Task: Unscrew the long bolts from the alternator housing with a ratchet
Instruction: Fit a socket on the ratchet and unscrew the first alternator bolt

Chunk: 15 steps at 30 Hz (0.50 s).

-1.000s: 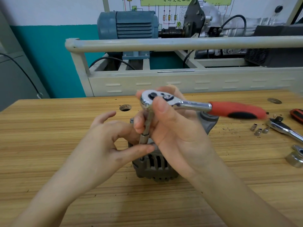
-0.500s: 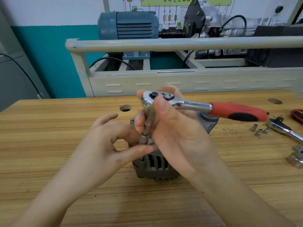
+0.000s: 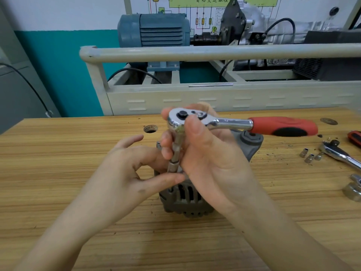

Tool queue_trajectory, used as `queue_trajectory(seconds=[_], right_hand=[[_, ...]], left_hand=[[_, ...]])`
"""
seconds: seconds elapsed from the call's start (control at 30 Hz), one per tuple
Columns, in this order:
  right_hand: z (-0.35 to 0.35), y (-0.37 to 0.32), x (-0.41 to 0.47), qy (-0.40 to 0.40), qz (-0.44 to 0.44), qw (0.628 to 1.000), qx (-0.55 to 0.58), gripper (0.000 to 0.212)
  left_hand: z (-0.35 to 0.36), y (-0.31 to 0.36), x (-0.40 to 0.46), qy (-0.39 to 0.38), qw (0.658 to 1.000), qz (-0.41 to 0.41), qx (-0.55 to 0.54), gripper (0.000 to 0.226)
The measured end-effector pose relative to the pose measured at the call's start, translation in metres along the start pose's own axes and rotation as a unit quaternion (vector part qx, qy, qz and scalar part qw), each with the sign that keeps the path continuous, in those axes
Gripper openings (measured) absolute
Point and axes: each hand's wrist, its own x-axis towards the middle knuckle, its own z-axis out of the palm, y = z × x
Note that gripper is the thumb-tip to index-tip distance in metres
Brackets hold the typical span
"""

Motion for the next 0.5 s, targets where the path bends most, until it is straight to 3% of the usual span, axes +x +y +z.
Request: queue_trajectory(seconds=[0.23, 0.4, 0.5], right_hand=[[0.0012, 0.0009, 0.0023, -0.021, 0.030, 0.999, -0.030, 0.030], [0.0020, 0.0026, 0.0013, -0.019, 0.014, 0.999, -0.023, 0.031], [0.0005, 0.0010, 0.0001, 0.004, -0.003, 1.000, -0.004, 0.032]], left_hand=[[-0.0053, 0.0000, 0.0007, -0.052, 0.998, 0.009, -0.023, 0.036], [-0.0036, -0.0001, -0.0007, -0.026, 1.000, -0.002, -0.009, 0.043], [-0.0018, 0.0014, -0.0008, -0.009, 1.000, -0.017, -0.013, 0.035]])
